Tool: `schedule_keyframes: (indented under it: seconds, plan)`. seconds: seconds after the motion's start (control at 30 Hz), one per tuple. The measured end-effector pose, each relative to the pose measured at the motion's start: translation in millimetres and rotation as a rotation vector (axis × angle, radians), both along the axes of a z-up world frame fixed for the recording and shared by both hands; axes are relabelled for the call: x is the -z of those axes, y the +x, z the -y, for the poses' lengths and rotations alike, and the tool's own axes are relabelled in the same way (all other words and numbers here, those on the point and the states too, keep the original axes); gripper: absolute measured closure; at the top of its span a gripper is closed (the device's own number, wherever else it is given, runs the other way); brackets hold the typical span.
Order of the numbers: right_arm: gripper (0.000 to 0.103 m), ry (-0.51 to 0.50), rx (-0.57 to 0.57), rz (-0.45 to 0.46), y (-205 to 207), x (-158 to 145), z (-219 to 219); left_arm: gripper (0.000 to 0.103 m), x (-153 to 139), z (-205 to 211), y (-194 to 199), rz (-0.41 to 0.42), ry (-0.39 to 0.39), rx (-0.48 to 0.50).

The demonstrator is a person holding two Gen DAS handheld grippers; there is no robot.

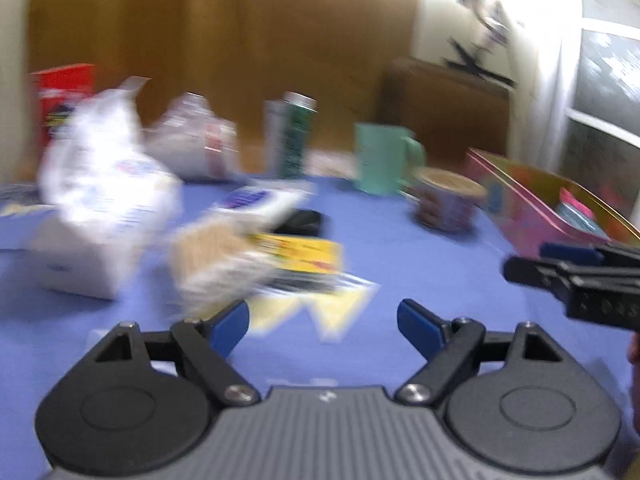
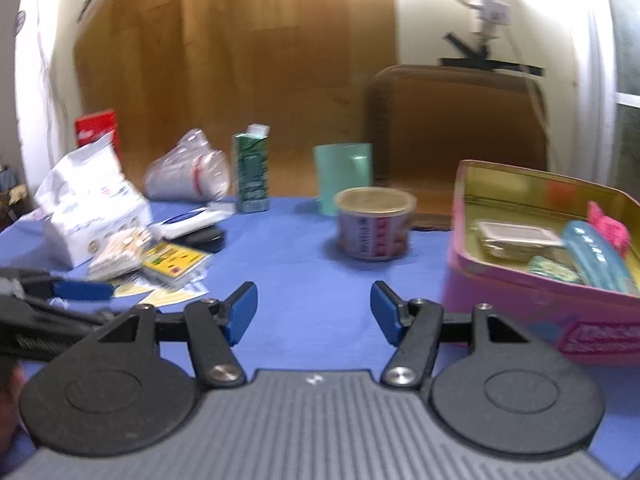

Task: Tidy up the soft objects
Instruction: 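Move both grippers back toward the remaining items on the table, then reach the right gripper to the bag of cotton swabs and grasp it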

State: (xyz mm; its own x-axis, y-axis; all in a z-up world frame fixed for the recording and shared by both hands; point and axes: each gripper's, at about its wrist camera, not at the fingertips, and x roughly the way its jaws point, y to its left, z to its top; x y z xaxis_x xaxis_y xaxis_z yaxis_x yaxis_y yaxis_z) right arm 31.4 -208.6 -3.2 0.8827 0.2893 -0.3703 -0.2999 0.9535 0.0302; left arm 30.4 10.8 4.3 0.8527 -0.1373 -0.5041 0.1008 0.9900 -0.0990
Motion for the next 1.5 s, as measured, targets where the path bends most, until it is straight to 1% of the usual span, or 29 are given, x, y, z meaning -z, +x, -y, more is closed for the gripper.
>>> schedule_keyframes:
  seconds: [0.07,0.1,0.13,0.17,0.2,0.27,0.33,0.4,0.43,0.47,0.57,0.6,0.63,0.67,0.7,0.77,0.83,0.93,1.03,1.17,1.27,1.3,1.33,1.43,1.5]
  plan:
    - [0.038,-0.021,-0.054,0.0,5.8,-1.0,-14.2,0.019,-2.4,-21.5,-3.4,0.022,-0.003,-0.094]
    - [0.038,-0.031,-0.084,0.001,8.3,-2.1,-21.0,0.019,-3.0,-34.8,-4.7,0.03,-0.024,-0.147]
    - [0.038,-0.039,-0.117,0.001,11.6,-3.4,-29.6,0.019,-2.8,-49.0,-5.3,0.035,-0.062,-0.196]
    - [0.038,-0.048,-0.155,0.0,14.8,-5.0,-37.9,0.019,-2.7,-62.8,-8.1,0.04,-0.122,-0.248]
    - [0.038,-0.06,-0.199,-0.002,18.0,-6.4,-48.6,0.019,-1.6,-78.0,-11.5,0.047,-0.205,-0.294]
    - [0.038,-0.093,-0.277,0.004,22.2,-7.6,-70.4,0.019,2.2,-101.0,-18.4,0.077,-0.339,-0.368]
    - [0.038,-0.134,-0.357,0.003,27.6,-6.7,-94.6,0.019,5.1,-112.0,-20.9,0.08,-0.403,-0.414]
    - [0.035,-0.154,-0.418,-0.016,36.1,-5.8,-116.5,0.019,6.4,-114.6,-19.5,0.072,-0.428,-0.419]
    - [0.027,-0.157,-0.444,-0.032,40.7,-5.0,-125.6,0.019,6.6,-112.6,-19.3,0.072,-0.424,-0.415]
    - [0.023,-0.156,-0.462,-0.046,46.6,-4.4,-134.1,0.019,6.1,-110.8,-19.4,0.075,-0.415,-0.41]
    - [0.024,-0.167,-0.475,-0.065,60.5,-0.5,-157.3,0.018,2.7,-105.3,-19.1,0.097,-0.376,-0.398]
    - [0.025,-0.176,-0.476,-0.076,63.2,2.4,-162.3,0.018,1.7,-102.5,-19.6,0.103,-0.362,-0.395]
    - [0.031,-0.188,-0.477,-0.103,66.4,6.7,-167.0,0.018,2.5,-103.9,-18.8,0.106,-0.354,-0.391]
    - [0.034,-0.186,-0.48,-0.131,69.5,9.8,-167.2,0.018,3.2,-104.8,-17.3,0.106,-0.349,-0.386]
    - [0.037,-0.175,-0.473,-0.118,67.6,10.5,-164.4,0.018,3.1,-104.3,-16.8,0.106,-0.345,-0.383]
    - [0.048,-0.188,-0.484,-0.109,60.2,9.8,-159.8,0.018,3.5,-105.5,-14.0,0.1,-0.348,-0.376]
    - [0.052,-0.182,-0.497,-0.118,50.1,8.7,-150.5,0.018,4.2,-105.6,-12.3,0.09,-0.35,-0.37]
    - [0.052,-0.198,-0.529,-0.093,28.4,9.3,-130.0,0.018,4.0,-103.6,-11.7,0.084,-0.341,-0.356]
    - [0.053,-0.22,-0.532,-0.077,10.0,12.9,-104.2,0.018,3.4,-96.9,-9.3,0.07,-0.308,-0.321]
    - [0.053,-0.232,-0.449,-0.052,-9.4,17.1,-66.2,0.018,1.3,-80.2,-6.2,0.05,-0.232,-0.242]
    - [0.052,-0.209,-0.361,-0.056,-19.6,20.2,-35.3,0.018,-1.2,-60.5,-2.3,0.019,-0.177,-0.148]
    - [0.052,-0.195,-0.33,-0.062,-22.2,21.0,-24.9,0.018,-1.7,-53.4,-1.3,0.01,-0.174,-0.119]
    - [0.052,-0.185,-0.311,-0.065,-22.2,21.9,-17.8,0.018,-2.3,-45.8,-0.6,-0.001,-0.19,-0.083]
    - [0.05,-0.162,-0.253,-0.064,-22.1,24.0,0.5,0.019,-0.9,-18.9,6.6,-0.061,-0.294,0.053]
    - [0.048,-0.14,-0.234,-0.067,-20.0,25.5,7.7,0.022,1.1,1.8,14.0,-0.107,-0.32,0.127]
